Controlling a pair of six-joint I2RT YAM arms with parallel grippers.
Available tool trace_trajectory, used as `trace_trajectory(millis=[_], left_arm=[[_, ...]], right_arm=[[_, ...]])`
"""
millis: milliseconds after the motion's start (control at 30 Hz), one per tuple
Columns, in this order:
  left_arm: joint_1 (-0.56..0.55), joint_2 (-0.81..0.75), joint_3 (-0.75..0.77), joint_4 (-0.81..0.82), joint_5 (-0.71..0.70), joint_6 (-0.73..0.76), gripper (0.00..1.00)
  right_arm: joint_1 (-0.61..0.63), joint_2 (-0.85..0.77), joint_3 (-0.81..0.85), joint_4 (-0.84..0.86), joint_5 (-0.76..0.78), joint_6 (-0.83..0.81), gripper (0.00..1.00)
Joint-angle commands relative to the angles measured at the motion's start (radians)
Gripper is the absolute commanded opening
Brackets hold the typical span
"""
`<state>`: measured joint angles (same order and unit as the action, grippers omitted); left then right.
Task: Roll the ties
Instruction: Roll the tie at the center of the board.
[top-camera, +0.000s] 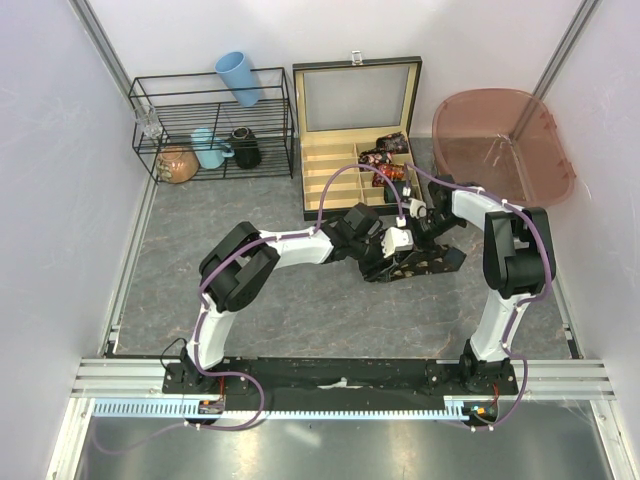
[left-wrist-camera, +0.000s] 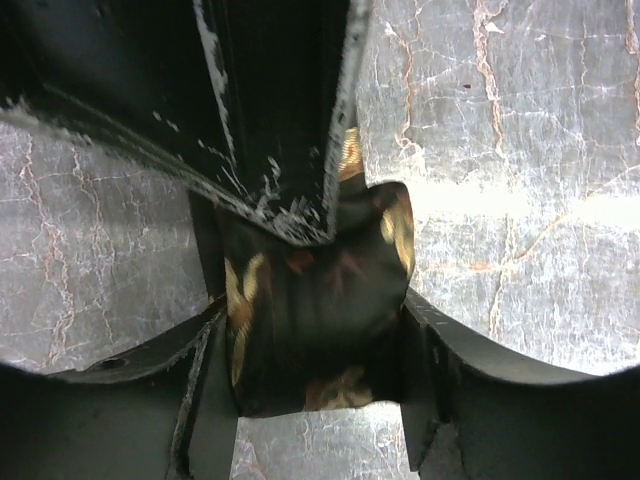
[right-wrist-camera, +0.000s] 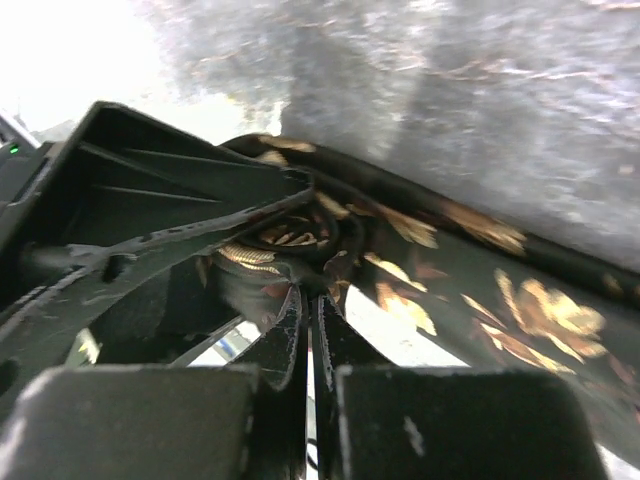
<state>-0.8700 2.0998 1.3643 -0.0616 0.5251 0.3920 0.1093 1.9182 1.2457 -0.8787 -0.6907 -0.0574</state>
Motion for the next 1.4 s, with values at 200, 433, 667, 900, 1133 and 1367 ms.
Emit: trace_trajectory(millis=[200,433,667,900,1133,1367], left_arm=[[0.005,0.064,0.062,0.031,-0.007,-0.088,0.63],[-0.003,0.117,0.139,0.017,-0.066,-0.143,0.41],[-0.003,0.065,0.024,-0.009,-0.085,-0.058,0.08],[-0.003,0.052,-0.018,-0.012,-0.069,-0.022,0.02],[-0.003,0.034,0.009,0.011,-0.102,-0.064,0.02],[-0.001,-0.035,0.004,0.086,-0.140,-0.134,0.02]], right_arm=[[-0.002,0.027,-0.035,0.158,0.252,0.027,0.00],[-0.002,0.044,-0.034,0.170,0.221,0.054,0.00],[-0.100,0.007,0.066,0.032,0.074,0.042,0.12],[-0.089,0.019,0.051,0.073,0.152,0.079,0.22],[-0.059,0.079,0.009,0.078,0.315,0.030,0.21],[-0.059,0.111,0.021,0.078,0.398,0.002,0.20]])
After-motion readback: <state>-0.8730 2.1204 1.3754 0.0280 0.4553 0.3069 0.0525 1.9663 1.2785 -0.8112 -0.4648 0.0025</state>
